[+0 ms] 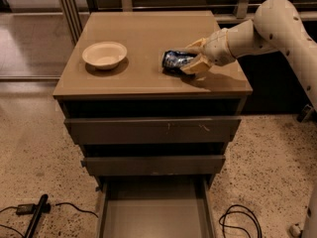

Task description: Pick pepsi can from bottom drawer and place on counter

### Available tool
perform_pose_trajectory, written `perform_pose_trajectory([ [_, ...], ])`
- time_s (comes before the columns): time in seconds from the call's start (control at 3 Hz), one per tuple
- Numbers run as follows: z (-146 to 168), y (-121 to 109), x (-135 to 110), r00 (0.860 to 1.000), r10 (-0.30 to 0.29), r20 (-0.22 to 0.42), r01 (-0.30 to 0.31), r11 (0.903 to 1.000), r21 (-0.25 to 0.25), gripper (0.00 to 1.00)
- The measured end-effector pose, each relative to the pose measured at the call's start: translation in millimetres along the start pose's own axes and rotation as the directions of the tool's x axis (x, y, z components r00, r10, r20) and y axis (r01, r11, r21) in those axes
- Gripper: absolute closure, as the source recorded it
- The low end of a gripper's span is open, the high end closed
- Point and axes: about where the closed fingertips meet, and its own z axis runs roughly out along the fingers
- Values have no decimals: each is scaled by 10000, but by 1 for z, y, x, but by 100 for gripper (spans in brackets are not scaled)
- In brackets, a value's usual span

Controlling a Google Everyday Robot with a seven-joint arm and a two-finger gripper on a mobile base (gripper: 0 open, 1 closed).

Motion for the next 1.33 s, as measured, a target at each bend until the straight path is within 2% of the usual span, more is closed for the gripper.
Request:
perform_pose_trajectory([
  [1.0, 0, 0, 0, 10000, 0, 1, 0, 10000, -3, 0],
  [1.33, 0, 0, 0, 10000, 0, 1, 0, 10000, -3, 0],
])
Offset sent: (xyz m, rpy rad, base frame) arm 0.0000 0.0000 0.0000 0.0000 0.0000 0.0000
